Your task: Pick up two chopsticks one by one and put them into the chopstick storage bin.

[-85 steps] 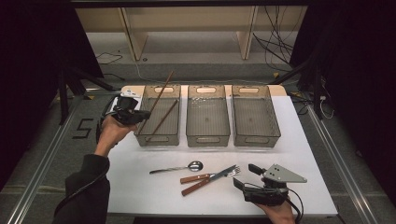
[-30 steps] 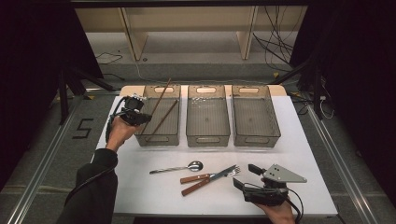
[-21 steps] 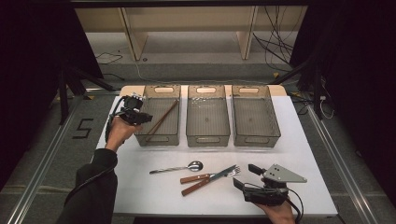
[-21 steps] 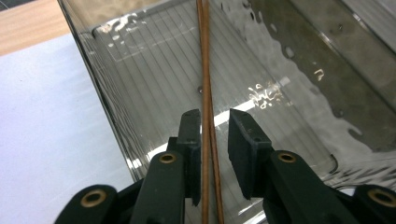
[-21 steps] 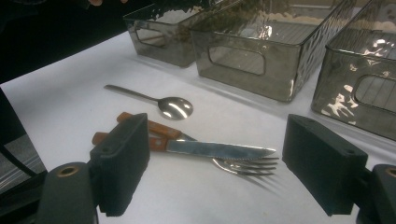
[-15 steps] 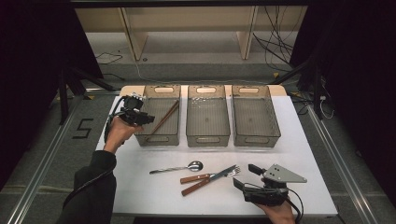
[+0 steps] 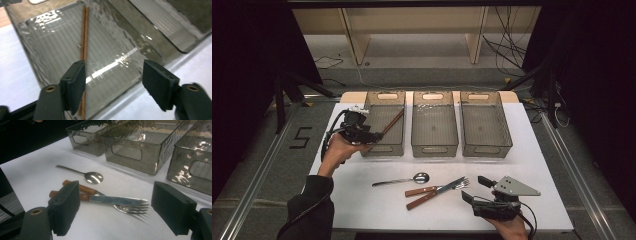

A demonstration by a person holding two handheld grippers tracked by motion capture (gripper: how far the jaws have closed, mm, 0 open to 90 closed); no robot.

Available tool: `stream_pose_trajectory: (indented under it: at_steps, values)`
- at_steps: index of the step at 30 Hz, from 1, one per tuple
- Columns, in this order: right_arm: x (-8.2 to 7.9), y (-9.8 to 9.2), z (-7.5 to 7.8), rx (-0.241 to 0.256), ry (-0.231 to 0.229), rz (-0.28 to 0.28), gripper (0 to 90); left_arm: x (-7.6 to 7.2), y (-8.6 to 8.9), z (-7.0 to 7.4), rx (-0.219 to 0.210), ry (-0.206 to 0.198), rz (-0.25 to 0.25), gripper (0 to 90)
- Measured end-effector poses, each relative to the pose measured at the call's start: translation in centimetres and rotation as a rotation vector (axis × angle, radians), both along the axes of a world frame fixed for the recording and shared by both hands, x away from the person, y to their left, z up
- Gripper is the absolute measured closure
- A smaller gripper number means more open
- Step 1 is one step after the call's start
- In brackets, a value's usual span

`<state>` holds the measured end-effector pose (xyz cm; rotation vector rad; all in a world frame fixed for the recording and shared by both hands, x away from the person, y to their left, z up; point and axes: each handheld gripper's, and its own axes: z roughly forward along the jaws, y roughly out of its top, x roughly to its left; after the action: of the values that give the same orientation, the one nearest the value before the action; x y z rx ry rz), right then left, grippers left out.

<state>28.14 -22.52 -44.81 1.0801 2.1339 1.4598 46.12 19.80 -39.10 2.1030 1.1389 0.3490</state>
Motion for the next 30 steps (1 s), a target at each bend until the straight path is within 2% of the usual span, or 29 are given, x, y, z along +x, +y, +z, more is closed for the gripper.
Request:
stream_pose_trajectory:
  at_steps: [3,9,22,30]
  values:
    - [0.0,0.0,0.0,0.001,0.001,-0.001,23.8,-0.9,0.0,0.0,-0.011,-0.005,-0.023,30.0]
    - [-0.1,0.1,0.1,0.001,-0.003,0.002,23.8,-2.2,-0.3,0.0,0.025,-0.007,-0.075,26.7]
    - [-0.1,0.1,0.1,-0.001,-0.004,0.004,23.8,-3.8,-1.7,-0.2,0.087,-0.003,-0.134,23.5]
    - [-0.1,0.1,0.1,-0.001,-0.003,0.005,23.8,-4.7,-2.2,-0.4,0.106,0.002,-0.164,21.6]
